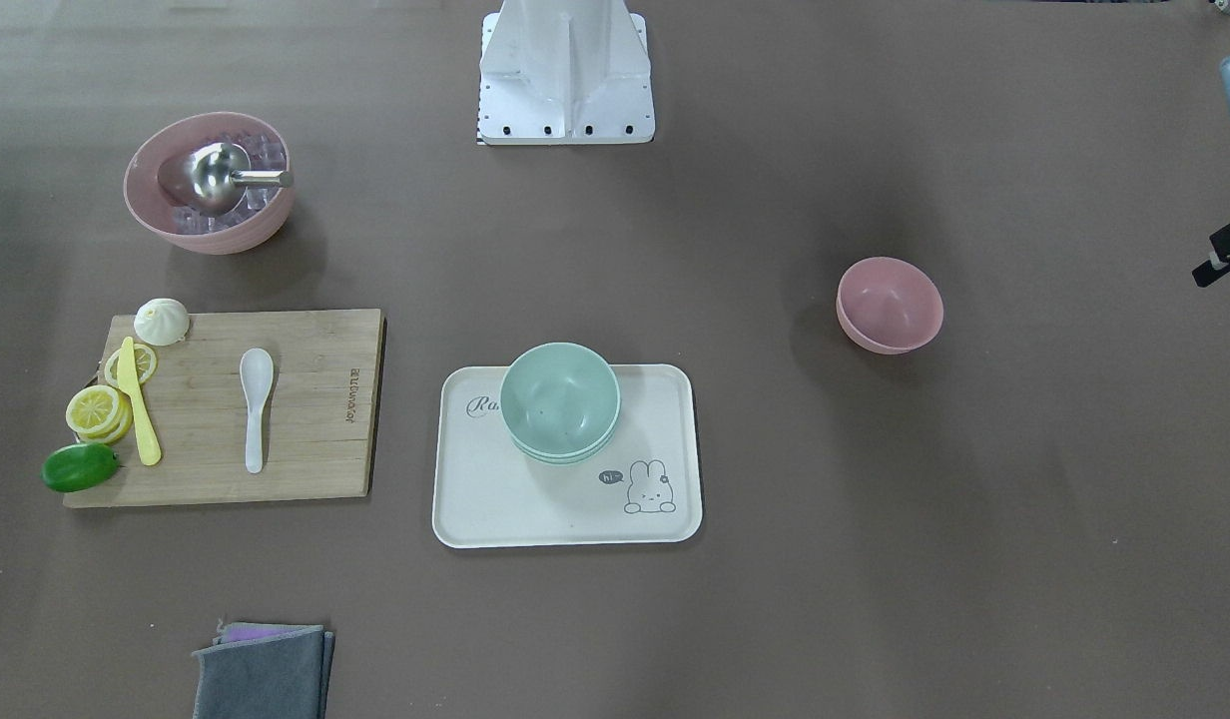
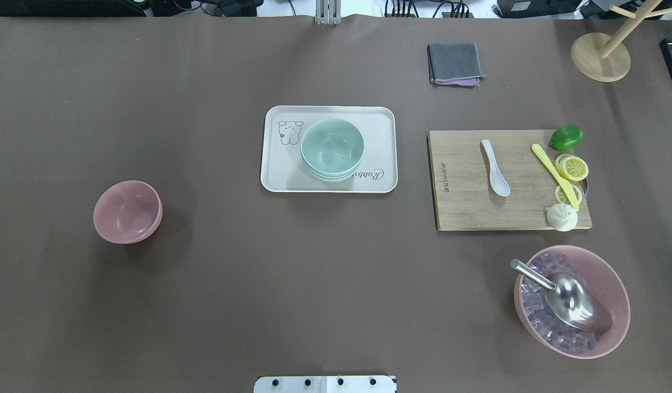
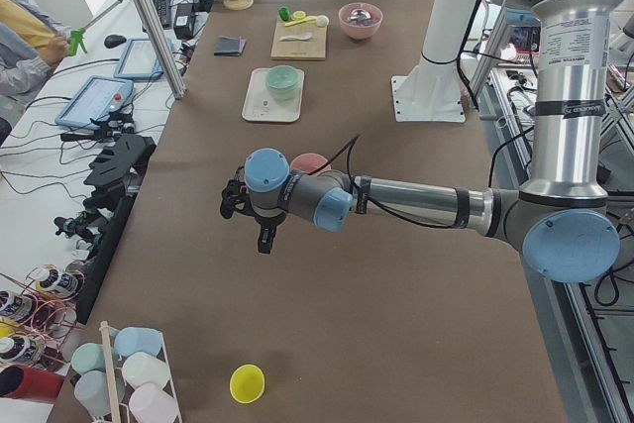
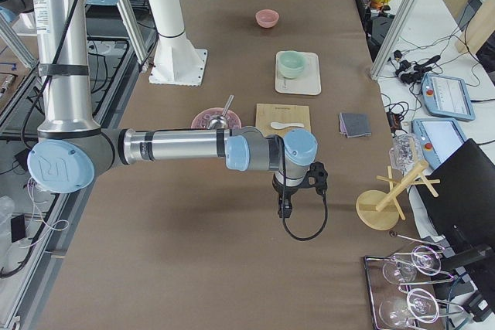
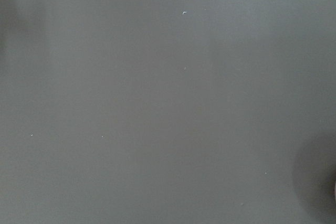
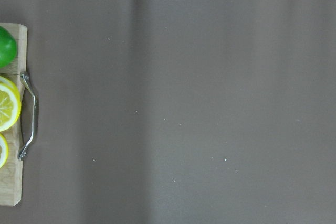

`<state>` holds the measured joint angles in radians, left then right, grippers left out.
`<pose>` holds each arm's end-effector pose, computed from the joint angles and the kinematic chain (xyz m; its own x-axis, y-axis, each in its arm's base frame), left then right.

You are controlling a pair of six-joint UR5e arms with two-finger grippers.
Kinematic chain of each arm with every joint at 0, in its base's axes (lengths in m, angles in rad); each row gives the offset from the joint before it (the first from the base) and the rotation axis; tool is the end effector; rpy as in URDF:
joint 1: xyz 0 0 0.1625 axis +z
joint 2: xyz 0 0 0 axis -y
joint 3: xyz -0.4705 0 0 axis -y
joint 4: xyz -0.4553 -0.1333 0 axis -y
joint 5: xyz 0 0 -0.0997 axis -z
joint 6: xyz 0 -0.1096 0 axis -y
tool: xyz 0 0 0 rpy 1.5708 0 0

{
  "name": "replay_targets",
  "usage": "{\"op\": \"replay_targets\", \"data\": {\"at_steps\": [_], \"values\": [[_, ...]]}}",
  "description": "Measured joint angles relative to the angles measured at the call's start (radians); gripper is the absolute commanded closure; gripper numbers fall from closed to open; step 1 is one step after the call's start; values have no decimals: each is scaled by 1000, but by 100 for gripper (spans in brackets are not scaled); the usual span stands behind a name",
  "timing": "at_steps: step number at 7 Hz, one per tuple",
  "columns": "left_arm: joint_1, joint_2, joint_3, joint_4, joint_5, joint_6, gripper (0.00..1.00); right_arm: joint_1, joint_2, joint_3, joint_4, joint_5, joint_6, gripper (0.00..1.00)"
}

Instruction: Stack pink bowl on green and place spoon

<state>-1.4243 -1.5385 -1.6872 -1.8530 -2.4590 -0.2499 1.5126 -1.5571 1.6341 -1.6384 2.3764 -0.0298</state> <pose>0.0335 -0.5574 0.6233 0.5991 0.1272 -0.7905 0.0122 0.9857 0.1679 0.0215 -0.5630 0.6729 0.6891 -0.0768 0.7206 0.0787 0.9964 0.0309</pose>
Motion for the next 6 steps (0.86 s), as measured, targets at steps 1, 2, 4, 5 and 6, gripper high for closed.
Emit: {"op": "replay_targets", "data": {"at_steps": [1,2,4,5,6], "values": [[0,0,0,0,-1,0,2,0,0,1,0,1,0,0],[0,0,-1,0,-3,0,2,0,0,2,0,1,1,0],[5,-6,-3,1,-3,-12,3,-9,3,7,2,1,1,0],[23,-17,-3,0,0,-50,3,-26,10,7,9,0,1,0],[77,-39,1,-4,7,-110,4,-52,18,7,41,-2,21,0]]}}
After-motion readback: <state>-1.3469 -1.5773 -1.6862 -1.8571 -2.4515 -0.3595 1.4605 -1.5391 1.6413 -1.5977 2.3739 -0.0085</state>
